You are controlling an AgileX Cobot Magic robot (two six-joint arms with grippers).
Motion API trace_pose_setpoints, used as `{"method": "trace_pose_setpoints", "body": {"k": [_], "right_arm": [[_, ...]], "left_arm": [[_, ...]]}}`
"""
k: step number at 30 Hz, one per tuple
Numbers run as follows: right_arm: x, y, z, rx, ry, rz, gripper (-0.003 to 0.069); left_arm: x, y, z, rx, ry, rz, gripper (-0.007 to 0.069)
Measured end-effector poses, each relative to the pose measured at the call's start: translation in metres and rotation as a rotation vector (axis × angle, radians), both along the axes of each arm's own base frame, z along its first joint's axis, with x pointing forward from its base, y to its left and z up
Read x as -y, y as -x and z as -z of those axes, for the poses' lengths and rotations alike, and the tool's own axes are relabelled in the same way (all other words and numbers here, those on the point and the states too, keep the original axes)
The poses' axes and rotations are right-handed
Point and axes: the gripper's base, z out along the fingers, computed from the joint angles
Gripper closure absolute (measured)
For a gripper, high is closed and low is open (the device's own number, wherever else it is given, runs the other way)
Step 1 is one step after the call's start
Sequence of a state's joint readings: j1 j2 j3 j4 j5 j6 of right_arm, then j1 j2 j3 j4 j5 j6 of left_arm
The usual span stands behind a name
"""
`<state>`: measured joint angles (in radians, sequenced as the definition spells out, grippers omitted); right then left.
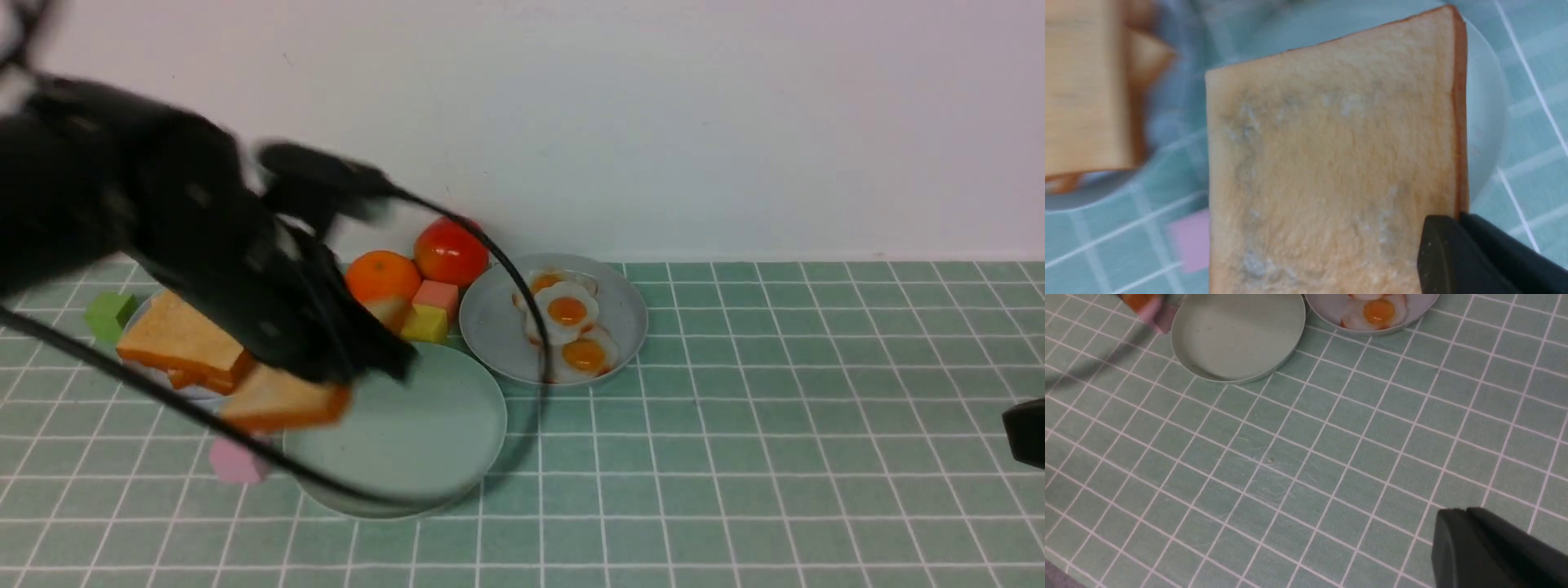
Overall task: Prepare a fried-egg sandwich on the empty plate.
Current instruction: Use the left arm to put a slice of bread into the empty plate in the middle, then use the right arm to grab a fried egg
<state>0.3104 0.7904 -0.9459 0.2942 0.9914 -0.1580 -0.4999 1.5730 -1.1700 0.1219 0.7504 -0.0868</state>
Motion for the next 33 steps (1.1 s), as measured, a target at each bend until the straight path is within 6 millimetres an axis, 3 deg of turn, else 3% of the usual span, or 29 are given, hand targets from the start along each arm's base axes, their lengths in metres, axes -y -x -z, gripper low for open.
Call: {"method": "trace_pose_setpoints", "body": {"k": [6,9,14,20,21,24,26,28,30,31,32,33], "right_arm": [[0.000,0.000,0.000,-0.005,0.000,-0.002,0.0613],[0.000,0.002,0.002,-0.023,0.007,-0.008,0.0608],[0.000,0.003,0.003,-0.042,0.012,-0.014,0.0605],[0.000,0.002,0.003,-0.044,0.016,-0.013,0.0552],[-0.001,0.001,0.004,-0.047,0.016,-0.013,0.0512],[-0.002,-0.004,0.005,-0.049,0.013,-0.009,0.0445],[-0.005,-0.013,0.006,-0.042,0.003,0.002,0.0372],[-0.008,-0.024,0.008,-0.027,-0.009,0.016,0.0349],[-0.012,-0.040,0.012,-0.025,-0.023,0.032,0.0348],[-0.014,-0.043,0.013,-0.032,-0.023,0.034,0.0350],[-0.019,-0.060,0.017,-0.041,-0.034,0.047,0.0367],[-0.021,-0.067,0.020,-0.052,-0.036,0.051,0.0375]], "left_arm": [[0.033,-0.006,0.035,0.026,-0.081,0.054,0.0636],[0.038,-0.014,0.053,0.025,-0.112,0.049,0.0636],[0.040,-0.018,0.068,0.009,-0.135,0.053,0.0591],[0.041,-0.019,0.068,0.020,-0.126,0.061,0.0419],[0.043,-0.020,0.067,0.029,-0.110,0.062,0.0343],[0.044,-0.020,0.065,0.037,-0.085,0.058,0.0244],[0.044,-0.017,0.054,0.049,-0.042,0.041,0.0167],[0.042,-0.012,0.038,0.073,0.002,0.027,0.0160],[0.037,-0.001,0.004,0.131,0.085,0.008,0.0214],[0.036,0.001,0.001,0.138,0.094,0.006,0.0223],[0.028,0.014,-0.030,0.201,0.165,-0.003,0.0314],[0.023,0.022,-0.046,0.236,0.200,-0.006,0.0368]]}}
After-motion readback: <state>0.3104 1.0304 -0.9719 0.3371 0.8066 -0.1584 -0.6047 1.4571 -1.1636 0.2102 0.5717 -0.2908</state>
